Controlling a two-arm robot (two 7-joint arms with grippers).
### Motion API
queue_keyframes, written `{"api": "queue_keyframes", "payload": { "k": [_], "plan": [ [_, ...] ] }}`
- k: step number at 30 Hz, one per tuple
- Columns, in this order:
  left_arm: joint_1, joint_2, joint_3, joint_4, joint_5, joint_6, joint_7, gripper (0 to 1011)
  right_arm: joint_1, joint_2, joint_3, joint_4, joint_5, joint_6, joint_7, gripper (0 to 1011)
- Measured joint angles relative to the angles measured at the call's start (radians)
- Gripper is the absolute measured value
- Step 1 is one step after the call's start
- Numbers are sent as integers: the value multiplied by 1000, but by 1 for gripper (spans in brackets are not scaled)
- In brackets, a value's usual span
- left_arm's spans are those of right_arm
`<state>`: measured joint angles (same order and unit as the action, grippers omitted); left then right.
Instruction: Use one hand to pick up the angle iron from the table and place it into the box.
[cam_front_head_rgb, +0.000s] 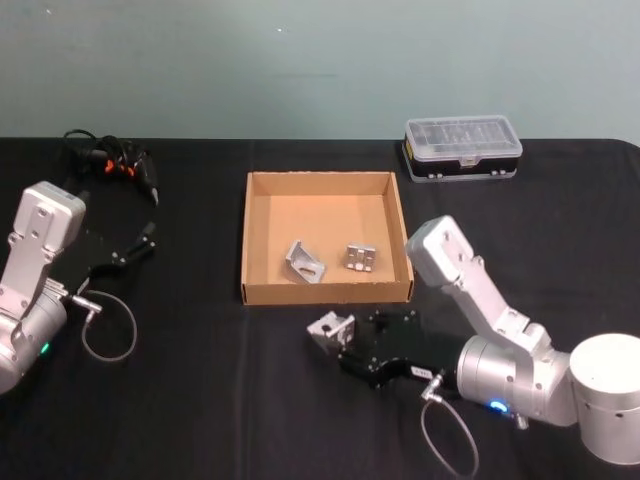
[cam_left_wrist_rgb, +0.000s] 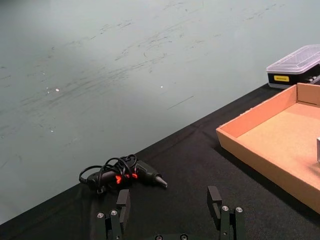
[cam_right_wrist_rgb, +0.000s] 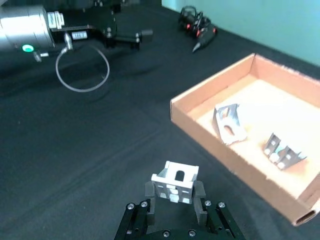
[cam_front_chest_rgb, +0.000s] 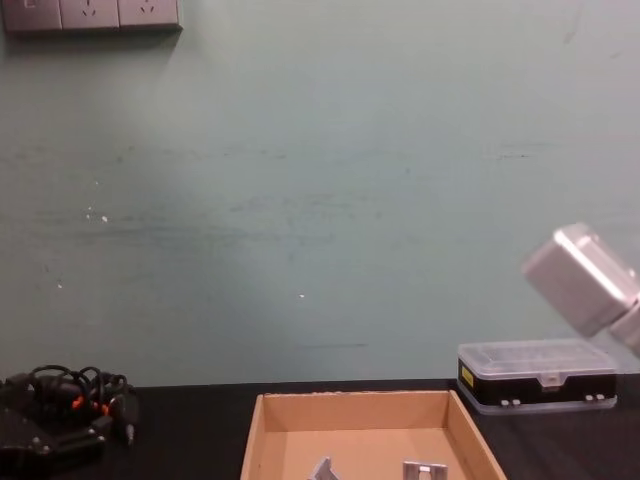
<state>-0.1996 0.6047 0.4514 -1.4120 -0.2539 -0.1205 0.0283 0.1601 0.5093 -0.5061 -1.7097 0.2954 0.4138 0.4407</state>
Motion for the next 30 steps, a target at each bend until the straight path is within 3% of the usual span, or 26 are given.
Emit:
{"api": "queue_keyframes", "payload": {
  "k": [10,16,30],
  "plan": [
    [0,0,0,0,0,0,0,1011,15,15,50,-60,6,-9,-24,449],
    [0,0,0,0,0,0,0,1011,67,2,74,-32,2,-23,-38,449],
    [0,0,0,0,0,0,0,1011,285,-110,38,243,-51,-36,-31,449]
  ]
}}
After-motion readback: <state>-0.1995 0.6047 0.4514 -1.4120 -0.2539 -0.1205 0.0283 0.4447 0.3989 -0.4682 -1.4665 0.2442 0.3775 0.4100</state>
